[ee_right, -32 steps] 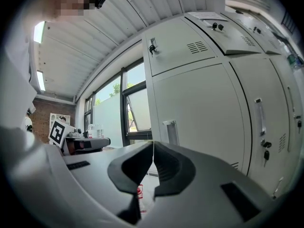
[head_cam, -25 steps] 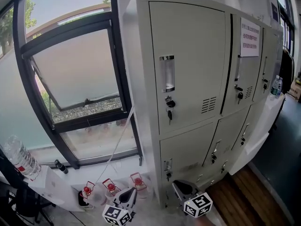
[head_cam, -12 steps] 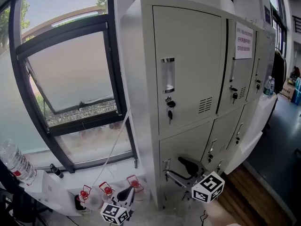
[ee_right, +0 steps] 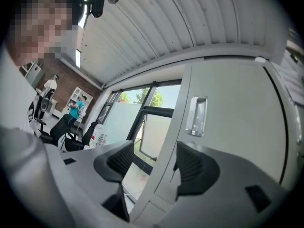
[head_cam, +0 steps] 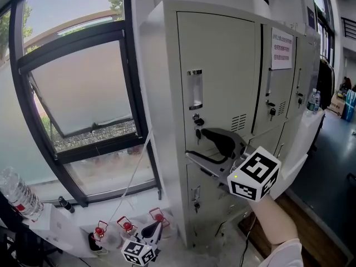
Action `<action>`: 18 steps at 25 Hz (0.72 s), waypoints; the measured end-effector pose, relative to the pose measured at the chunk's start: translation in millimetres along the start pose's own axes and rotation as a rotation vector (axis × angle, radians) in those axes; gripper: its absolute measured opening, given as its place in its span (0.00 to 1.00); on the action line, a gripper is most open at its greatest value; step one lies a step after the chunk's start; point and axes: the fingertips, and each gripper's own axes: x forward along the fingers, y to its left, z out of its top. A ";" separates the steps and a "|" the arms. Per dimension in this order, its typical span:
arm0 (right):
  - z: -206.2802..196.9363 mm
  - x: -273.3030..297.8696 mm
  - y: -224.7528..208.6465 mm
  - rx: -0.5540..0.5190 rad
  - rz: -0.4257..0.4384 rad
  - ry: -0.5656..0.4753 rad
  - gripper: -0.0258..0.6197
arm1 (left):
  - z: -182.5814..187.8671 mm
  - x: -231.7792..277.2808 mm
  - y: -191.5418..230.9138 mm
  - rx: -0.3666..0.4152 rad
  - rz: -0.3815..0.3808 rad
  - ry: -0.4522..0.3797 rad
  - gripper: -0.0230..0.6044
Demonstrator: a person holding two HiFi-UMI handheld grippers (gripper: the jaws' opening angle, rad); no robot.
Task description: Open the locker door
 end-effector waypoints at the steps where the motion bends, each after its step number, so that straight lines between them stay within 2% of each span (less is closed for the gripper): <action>1: 9.7 3.8 -7.2 -0.022 -0.016 0.002 0.43 | 0.1 0.1 -1.5 0.000 -0.003 -0.001 0.05; 5: 39.8 19.1 -35.0 -0.044 -0.063 0.000 0.43 | 0.7 -2.0 -3.9 0.003 -0.010 -0.003 0.05; 9: 51.8 35.9 -60.2 0.010 -0.080 0.014 0.43 | 1.1 -2.6 -4.3 0.002 -0.008 -0.006 0.05; 12: 53.2 46.0 -70.5 0.075 -0.067 0.018 0.43 | 0.9 -3.6 -4.8 0.000 -0.005 -0.007 0.05; 18: 58.0 59.2 -69.4 0.123 -0.039 0.012 0.43 | 1.3 -4.0 -3.0 -0.007 -0.007 -0.013 0.05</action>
